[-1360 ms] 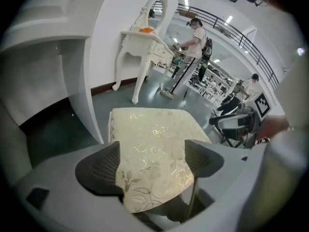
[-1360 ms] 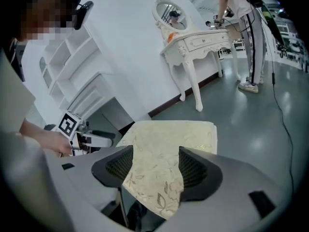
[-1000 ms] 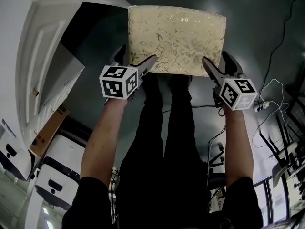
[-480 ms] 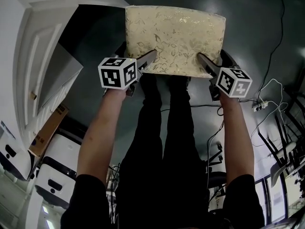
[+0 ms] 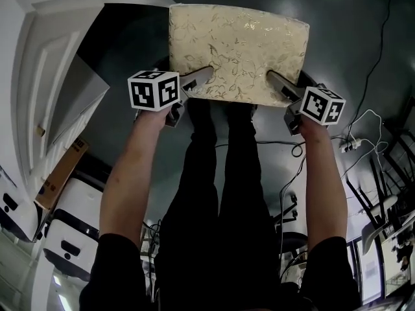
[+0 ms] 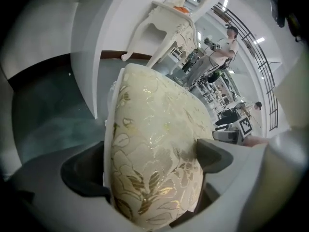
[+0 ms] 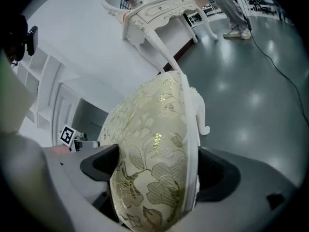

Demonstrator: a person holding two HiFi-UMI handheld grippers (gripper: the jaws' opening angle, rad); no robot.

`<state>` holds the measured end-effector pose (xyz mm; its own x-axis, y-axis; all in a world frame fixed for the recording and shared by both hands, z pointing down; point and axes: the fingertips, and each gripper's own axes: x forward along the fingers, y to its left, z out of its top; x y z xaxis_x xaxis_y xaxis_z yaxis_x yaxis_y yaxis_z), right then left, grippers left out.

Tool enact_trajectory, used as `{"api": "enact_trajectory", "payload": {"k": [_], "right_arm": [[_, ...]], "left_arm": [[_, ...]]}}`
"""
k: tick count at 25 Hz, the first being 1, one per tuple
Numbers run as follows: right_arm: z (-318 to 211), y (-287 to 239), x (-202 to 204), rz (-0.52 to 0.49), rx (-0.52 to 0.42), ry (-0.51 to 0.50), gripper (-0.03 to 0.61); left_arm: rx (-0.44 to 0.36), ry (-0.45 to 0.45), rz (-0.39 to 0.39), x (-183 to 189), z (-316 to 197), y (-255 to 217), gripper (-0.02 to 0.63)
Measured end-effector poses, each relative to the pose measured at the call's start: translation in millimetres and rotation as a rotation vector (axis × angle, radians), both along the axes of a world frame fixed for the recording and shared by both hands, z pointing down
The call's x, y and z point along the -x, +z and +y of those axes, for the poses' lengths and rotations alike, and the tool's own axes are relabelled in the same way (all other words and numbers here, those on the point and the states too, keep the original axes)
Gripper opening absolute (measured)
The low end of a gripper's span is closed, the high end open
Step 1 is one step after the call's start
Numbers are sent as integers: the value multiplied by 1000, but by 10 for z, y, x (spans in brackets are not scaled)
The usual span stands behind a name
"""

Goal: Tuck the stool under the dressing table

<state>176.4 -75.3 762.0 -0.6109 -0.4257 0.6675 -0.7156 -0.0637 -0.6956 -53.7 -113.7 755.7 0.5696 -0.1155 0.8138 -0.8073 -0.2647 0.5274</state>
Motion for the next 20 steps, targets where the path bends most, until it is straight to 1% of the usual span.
{"api": "enact_trajectory", "payload": {"k": [5,10,13,16,20], "right_arm": [[14,-22,38,20,-37,22,476],[2,-32,61,34,-62,-9,476],[-68,-117,133,42,-95,-60,474],[-128,-247,191,34,-110,-115,474],[-170,-404,323,24,-115,-206,474]], "left_arm": [[13,-1,-8,36,16,-2,574],[11,-49,-15,66,121,11,577],[2,-114,-5,149,193,-46,579],[-16,-211,3,219,310,-179,579],[-15,-331,4,339,534,-329,580]]}}
